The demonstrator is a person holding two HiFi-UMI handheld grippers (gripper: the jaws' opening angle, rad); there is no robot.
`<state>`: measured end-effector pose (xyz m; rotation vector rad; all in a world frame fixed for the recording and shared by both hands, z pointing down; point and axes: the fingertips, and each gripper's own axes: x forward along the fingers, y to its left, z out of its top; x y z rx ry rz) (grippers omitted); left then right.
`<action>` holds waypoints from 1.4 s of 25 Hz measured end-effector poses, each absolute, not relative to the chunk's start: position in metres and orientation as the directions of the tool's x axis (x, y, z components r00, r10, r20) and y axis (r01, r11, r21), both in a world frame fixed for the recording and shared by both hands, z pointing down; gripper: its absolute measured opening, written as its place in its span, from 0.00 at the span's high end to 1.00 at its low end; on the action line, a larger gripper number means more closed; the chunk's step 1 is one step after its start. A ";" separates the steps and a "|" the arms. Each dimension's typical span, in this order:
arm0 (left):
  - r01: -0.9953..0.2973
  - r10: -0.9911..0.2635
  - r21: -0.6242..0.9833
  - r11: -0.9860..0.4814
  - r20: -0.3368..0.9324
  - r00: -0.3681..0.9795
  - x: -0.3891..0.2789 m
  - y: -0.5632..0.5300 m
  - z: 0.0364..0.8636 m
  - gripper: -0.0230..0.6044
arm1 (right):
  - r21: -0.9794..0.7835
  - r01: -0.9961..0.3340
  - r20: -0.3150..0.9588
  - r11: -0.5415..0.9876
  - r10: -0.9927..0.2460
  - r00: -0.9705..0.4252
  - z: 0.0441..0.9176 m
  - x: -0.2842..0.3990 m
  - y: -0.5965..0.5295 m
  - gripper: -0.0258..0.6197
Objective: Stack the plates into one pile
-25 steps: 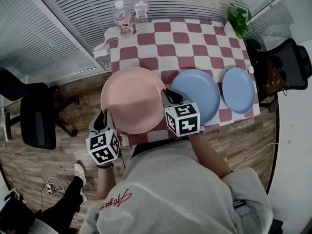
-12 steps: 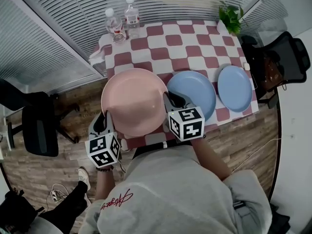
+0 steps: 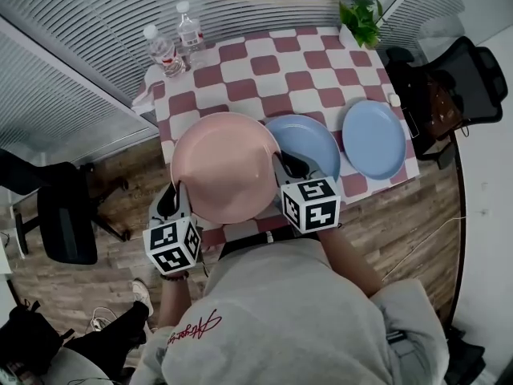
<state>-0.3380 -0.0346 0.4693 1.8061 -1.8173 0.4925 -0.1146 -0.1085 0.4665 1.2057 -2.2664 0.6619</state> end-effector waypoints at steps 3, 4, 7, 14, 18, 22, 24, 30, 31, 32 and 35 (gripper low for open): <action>-0.994 -0.800 0.107 0.031 0.599 0.040 -0.321 -0.042 0.469 0.88 | -0.187 -0.854 0.619 0.486 -0.616 -0.487 0.465 -0.097 -0.113 0.90; -0.994 -0.799 0.108 0.026 0.600 0.044 -0.316 -0.044 0.469 0.87 | -0.186 -0.855 0.619 0.484 -0.618 -0.484 0.465 -0.091 -0.115 0.90; -0.994 -0.798 0.111 0.012 0.600 0.058 -0.298 -0.051 0.468 0.88 | -0.186 -0.863 0.619 0.469 -0.626 -0.474 0.464 -0.073 -0.119 0.90; -0.993 -0.796 0.116 -0.020 0.598 0.086 -0.263 -0.062 0.467 0.88 | -0.174 -0.878 0.631 0.446 -0.634 -0.448 0.465 -0.035 -0.122 0.90; -0.992 -0.794 0.120 -0.032 0.599 0.098 -0.244 -0.067 0.467 0.87 | -0.175 -0.884 0.634 0.434 -0.637 -0.438 0.466 -0.016 -0.124 0.90; -0.991 -0.790 0.124 -0.041 0.604 0.108 -0.229 -0.070 0.470 0.87 | -0.175 -0.885 0.641 0.430 -0.632 -0.435 0.468 -0.001 -0.126 0.90; -0.991 -0.787 0.126 -0.043 0.607 0.111 -0.223 -0.071 0.471 0.88 | -0.175 -0.886 0.645 0.429 -0.630 -0.432 0.468 0.005 -0.127 0.90; -0.991 -0.782 0.127 -0.047 0.612 0.115 -0.206 -0.076 0.472 0.87 | -0.181 -0.888 0.646 0.423 -0.629 -0.432 0.469 0.022 -0.131 0.90; -0.991 -0.781 0.126 -0.047 0.614 0.115 -0.205 -0.076 0.473 0.87 | -0.180 -0.886 0.647 0.426 -0.627 -0.433 0.469 0.023 -0.131 0.90; -0.991 -0.779 0.124 -0.049 0.617 0.116 -0.203 -0.076 0.473 0.87 | -0.178 -0.885 0.648 0.429 -0.626 -0.434 0.469 0.025 -0.132 0.90; -0.991 -0.774 0.122 -0.052 0.623 0.117 -0.197 -0.075 0.475 0.87 | -0.181 -0.885 0.653 0.430 -0.620 -0.435 0.472 0.031 -0.132 0.90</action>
